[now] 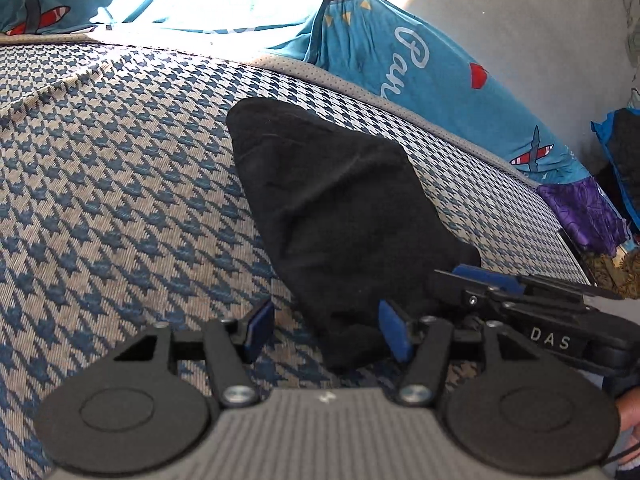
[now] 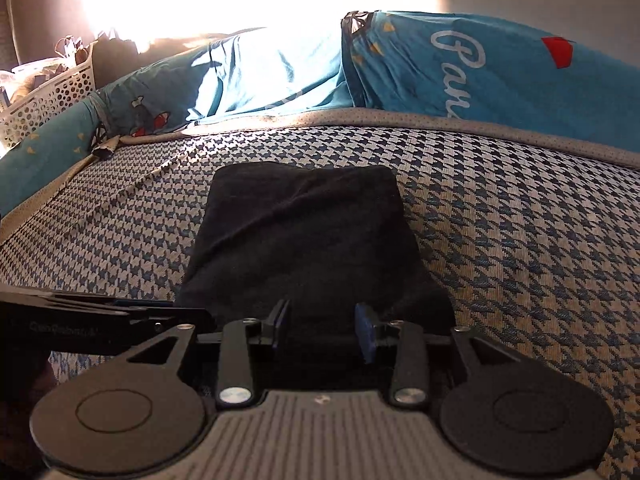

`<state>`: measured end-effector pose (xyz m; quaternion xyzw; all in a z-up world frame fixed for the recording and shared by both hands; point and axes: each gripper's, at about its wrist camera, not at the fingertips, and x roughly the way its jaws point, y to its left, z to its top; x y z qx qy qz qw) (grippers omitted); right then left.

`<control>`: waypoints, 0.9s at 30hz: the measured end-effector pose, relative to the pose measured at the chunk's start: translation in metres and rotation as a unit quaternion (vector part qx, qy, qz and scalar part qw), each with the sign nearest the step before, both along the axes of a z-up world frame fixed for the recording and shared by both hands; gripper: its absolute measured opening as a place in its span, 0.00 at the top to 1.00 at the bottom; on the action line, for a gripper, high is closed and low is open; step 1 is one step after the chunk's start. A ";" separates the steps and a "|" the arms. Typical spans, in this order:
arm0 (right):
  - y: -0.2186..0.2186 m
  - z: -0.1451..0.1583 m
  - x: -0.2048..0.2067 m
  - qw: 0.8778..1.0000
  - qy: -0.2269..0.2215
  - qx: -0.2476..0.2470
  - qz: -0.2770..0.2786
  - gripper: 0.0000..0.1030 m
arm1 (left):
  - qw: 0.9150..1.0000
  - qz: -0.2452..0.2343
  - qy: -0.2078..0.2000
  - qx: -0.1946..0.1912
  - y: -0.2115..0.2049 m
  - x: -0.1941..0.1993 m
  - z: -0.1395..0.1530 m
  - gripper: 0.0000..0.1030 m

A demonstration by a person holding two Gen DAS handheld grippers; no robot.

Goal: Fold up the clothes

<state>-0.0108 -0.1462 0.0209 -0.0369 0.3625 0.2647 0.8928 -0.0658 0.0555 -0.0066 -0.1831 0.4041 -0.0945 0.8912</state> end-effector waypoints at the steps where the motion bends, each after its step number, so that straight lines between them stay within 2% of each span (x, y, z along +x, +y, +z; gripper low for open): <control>1: 0.000 -0.001 -0.004 1.000 0.002 0.002 0.001 0.62 | 1.000 -0.005 -0.002 0.007 -0.003 -0.003 0.000 0.46; 7: 0.005 -0.009 -0.027 0.999 -0.001 -0.029 0.016 0.60 | 0.999 -0.026 -0.011 0.034 -0.018 -0.023 -0.001 0.42; 12: 0.008 -0.019 -0.039 0.998 0.009 -0.055 0.011 0.60 | 0.999 -0.034 -0.013 0.013 -0.016 -0.035 0.003 0.42; 16: 0.005 -0.012 -0.051 1.000 -0.003 -0.029 0.004 0.60 | 1.000 0.002 -0.024 -0.007 0.001 -0.042 0.013 0.35; 22: 0.013 -0.008 -0.069 1.000 -0.016 0.004 0.004 0.60 | 0.998 0.055 -0.026 -0.013 0.027 -0.023 0.027 0.30; 27: 0.031 -0.004 -0.084 0.998 -0.060 0.001 0.015 0.61 | 0.999 0.044 -0.014 0.010 0.030 0.008 0.033 0.26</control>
